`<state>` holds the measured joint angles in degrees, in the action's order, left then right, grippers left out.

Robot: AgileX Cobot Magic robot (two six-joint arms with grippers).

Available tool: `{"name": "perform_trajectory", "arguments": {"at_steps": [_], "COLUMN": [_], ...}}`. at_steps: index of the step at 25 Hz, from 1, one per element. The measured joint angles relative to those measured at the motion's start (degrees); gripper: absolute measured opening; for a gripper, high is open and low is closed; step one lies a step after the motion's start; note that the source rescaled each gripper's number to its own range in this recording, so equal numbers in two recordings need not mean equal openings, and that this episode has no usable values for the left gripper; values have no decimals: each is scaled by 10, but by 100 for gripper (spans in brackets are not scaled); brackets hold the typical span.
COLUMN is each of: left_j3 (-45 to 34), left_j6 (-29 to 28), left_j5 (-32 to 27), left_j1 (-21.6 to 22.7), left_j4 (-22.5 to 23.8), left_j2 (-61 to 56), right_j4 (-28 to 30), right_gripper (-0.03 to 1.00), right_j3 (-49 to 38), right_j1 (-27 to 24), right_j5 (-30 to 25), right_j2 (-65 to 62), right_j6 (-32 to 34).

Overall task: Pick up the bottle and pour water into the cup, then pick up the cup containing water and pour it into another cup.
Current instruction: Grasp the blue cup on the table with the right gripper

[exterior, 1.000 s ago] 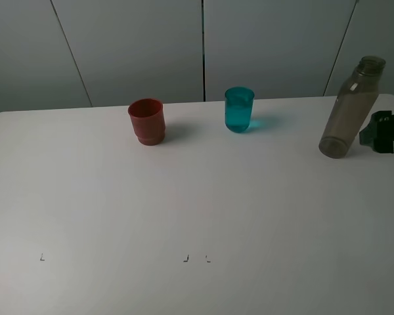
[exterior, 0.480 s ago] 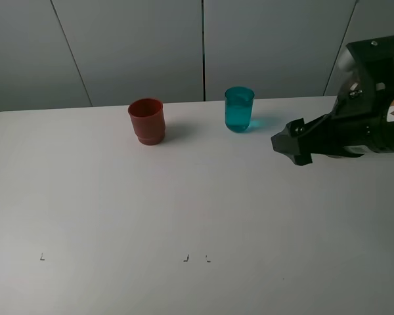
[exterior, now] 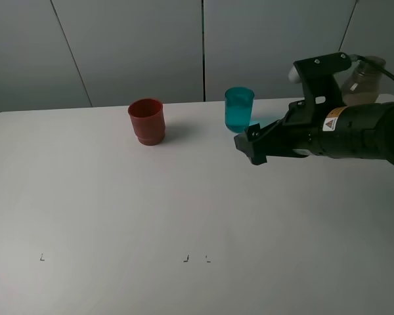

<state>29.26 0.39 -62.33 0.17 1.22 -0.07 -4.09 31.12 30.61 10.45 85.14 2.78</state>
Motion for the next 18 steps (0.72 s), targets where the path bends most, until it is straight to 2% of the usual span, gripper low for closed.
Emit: {"name": "perform_trajectory", "arguments": {"at_steps": [10, 18], "left_j3": [0, 0], "left_j6": [0, 0], "left_j5": [0, 0], "left_j1": [0, 0], "left_j4": [0, 0], "left_j2": [0, 0], "right_j4": [-48, -99], "right_gripper": [98, 98], "right_j3": [69, 103], "right_j1": [0, 1], "right_j5": [86, 122], "right_j2": [111, 177], "right_j6": [-22, -31]}}
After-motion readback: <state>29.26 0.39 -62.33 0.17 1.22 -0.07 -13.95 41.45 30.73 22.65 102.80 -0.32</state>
